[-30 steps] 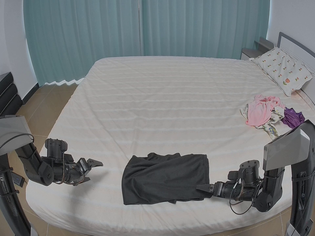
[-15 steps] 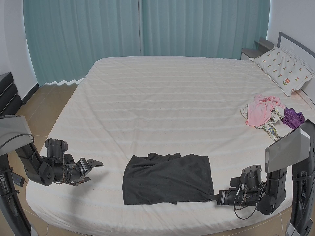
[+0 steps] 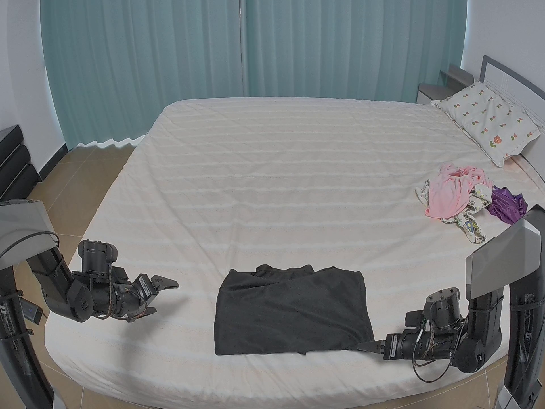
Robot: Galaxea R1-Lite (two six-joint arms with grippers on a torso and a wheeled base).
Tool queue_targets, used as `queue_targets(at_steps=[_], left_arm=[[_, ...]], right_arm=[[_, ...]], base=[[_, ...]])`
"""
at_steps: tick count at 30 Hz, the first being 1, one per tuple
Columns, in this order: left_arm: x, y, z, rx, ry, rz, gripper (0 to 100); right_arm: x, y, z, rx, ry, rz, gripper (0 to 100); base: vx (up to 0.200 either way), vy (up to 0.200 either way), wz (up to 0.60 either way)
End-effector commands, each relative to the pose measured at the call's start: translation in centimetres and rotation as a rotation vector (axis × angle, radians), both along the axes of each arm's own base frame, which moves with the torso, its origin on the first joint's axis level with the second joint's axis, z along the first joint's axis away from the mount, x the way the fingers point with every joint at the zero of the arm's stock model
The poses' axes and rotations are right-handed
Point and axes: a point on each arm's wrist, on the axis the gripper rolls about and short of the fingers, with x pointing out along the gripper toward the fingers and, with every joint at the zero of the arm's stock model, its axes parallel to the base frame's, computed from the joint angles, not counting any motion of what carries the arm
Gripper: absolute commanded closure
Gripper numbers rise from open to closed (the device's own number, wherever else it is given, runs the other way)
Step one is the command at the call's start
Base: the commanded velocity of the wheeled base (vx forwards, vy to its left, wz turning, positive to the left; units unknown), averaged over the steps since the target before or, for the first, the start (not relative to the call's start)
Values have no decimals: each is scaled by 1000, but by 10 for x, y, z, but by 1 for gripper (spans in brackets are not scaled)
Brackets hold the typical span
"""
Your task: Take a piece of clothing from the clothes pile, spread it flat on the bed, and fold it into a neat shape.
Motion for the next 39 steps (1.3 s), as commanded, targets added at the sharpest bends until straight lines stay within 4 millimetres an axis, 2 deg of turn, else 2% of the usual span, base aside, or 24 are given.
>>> queue_targets(at_steps=[1,4,5,8,18,26,27,35,39], left_arm=[[0,0,-1,-2,2,1,0],[0,0,0,-2,1,1,0],[0,0,-1,-2,2,1,0],[0,0,-1,-1,2,2,0],[0,0,-1,-1,4,2,0],[0,0,-1,-1,2,2,0],[0,0,-1,-1,2,2,0],[0,0,-1,0,2,2,0],[13,-1,7,-14,-40,28,0]], right_arm=[[5,-7,7,11,-34,-30,0],[22,-14,23,65,-130,-75,0],[34,-16,27,90,-166,-101,0],[58,-13,32,165,-190,-167,0],[120,15,3,206,-148,-259,0],[138,30,-6,235,-143,-260,0],[138,32,-7,242,-142,-263,100],[147,32,-2,298,-149,-362,100],[147,32,0,334,-161,-393,100]], base=[[0,0,0],[0,0,0],[0,0,0],[0,0,0],[0,0,0],[0,0,0],[0,0,0],[0,0,0],[0,0,0]])
